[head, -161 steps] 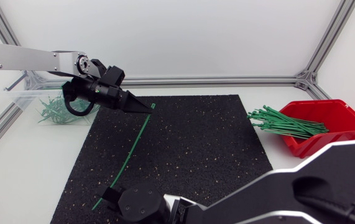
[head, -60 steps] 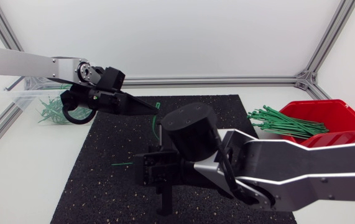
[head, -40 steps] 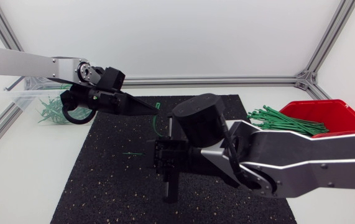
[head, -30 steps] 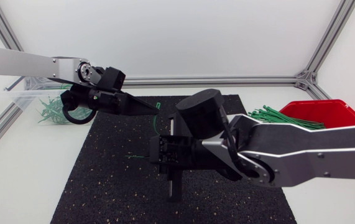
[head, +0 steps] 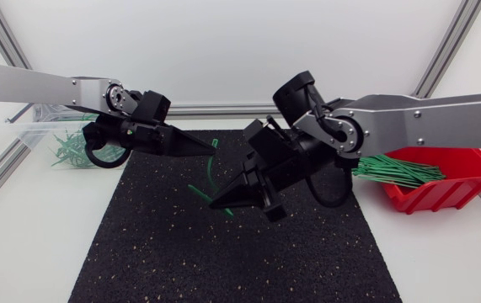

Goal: Take a green cable tie from the red box, thread the tail through the head to close it, then place it in the transparent bin on the left.

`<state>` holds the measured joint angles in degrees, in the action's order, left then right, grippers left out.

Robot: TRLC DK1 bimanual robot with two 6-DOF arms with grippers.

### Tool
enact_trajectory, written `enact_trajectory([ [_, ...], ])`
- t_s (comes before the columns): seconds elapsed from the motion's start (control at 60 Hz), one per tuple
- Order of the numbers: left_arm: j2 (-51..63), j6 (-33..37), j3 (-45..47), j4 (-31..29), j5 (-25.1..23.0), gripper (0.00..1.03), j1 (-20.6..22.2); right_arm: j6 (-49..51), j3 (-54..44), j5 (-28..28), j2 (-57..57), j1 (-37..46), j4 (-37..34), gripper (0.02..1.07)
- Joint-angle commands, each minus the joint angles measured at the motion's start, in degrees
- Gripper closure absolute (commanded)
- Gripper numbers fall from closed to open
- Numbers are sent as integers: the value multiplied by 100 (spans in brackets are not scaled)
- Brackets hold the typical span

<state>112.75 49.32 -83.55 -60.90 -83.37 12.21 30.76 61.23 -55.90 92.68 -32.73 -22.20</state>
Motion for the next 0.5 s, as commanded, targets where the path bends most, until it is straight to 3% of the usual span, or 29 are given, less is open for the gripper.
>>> enact_trajectory([
  [0.0,-16,43,93,-88,-74,100,36,-554,-59,809,-75,-58,400,102],
  [0.05,10,60,93,-88,-74,100,62,-1020,-208,1107,-189,-137,945,102],
  [0.117,19,78,93,-79,-74,100,89,-1055,-50,1134,-137,-199,646,102],
  [0.3,-16,174,155,-62,-91,100,71,-1143,-129,1450,-541,-348,673,102],
  [0.483,-122,684,374,-18,-241,100,71,-1231,117,1617,-910,-462,400,102],
])
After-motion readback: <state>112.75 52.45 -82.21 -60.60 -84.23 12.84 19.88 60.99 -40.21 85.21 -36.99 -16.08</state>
